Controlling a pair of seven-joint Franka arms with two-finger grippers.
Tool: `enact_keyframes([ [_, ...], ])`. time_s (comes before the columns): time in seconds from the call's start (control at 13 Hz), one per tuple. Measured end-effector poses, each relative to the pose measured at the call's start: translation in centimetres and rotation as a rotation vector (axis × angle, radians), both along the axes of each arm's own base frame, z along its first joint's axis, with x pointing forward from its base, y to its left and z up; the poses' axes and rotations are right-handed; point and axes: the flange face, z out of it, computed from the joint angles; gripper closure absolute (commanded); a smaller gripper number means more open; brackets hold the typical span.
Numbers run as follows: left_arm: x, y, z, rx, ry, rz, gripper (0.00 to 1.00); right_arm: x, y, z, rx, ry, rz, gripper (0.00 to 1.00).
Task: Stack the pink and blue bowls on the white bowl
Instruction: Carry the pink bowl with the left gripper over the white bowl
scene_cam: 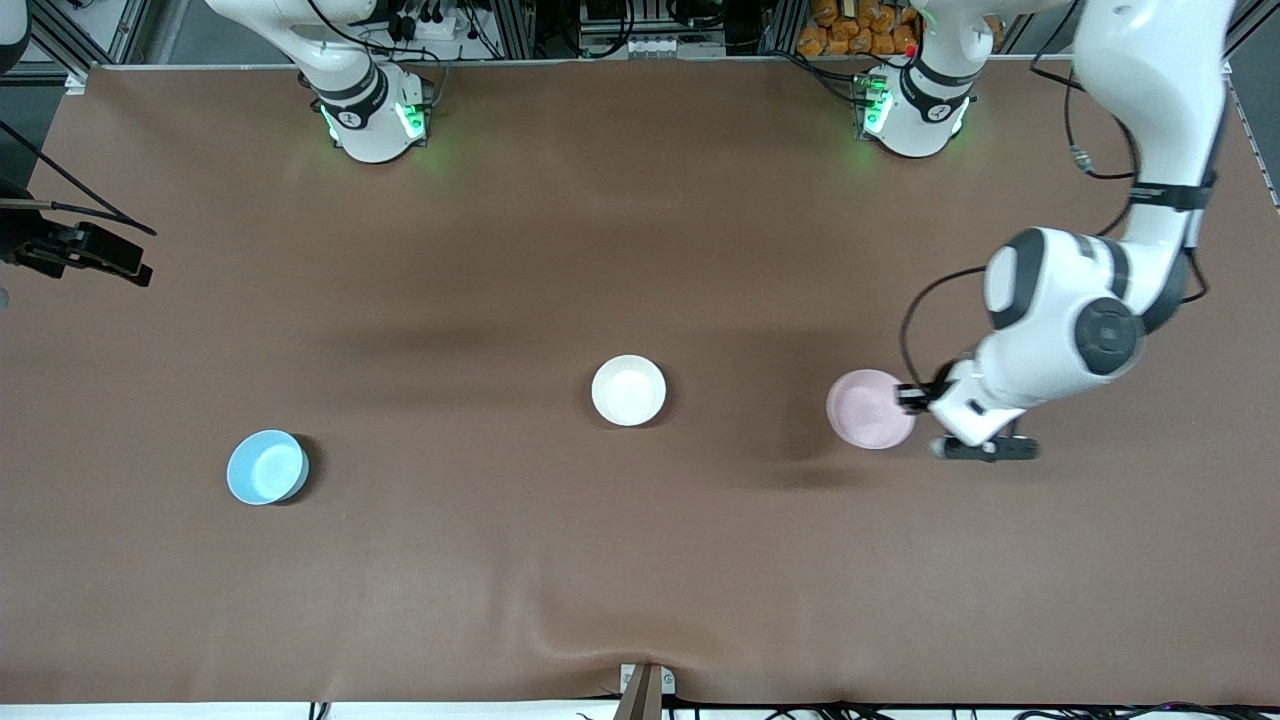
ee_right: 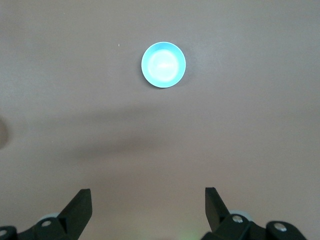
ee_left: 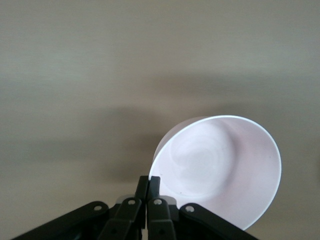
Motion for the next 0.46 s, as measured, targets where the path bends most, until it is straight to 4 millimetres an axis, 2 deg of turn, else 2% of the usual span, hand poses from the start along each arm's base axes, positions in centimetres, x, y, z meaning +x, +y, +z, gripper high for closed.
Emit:
enact_keyframes([
  [0.15, -0.8, -5.4, 0.4, -0.011, 0.007, 0.035, 1.0, 0.0, 0.1, 0.0, 0.0, 0.0, 0.001, 0.0],
  [0.39, -2.7, -15.0, 0.5, -0.022, 0.016, 0.081, 1.0, 0.0, 0.1, 0.0, 0.0, 0.0, 0.002, 0.0],
  [0.46, -3.1, -17.1, 0.3, -0.03, 0.024, 0.104, 1.0, 0.0, 0.1, 0.0, 0.0, 0.0, 0.002, 0.0],
])
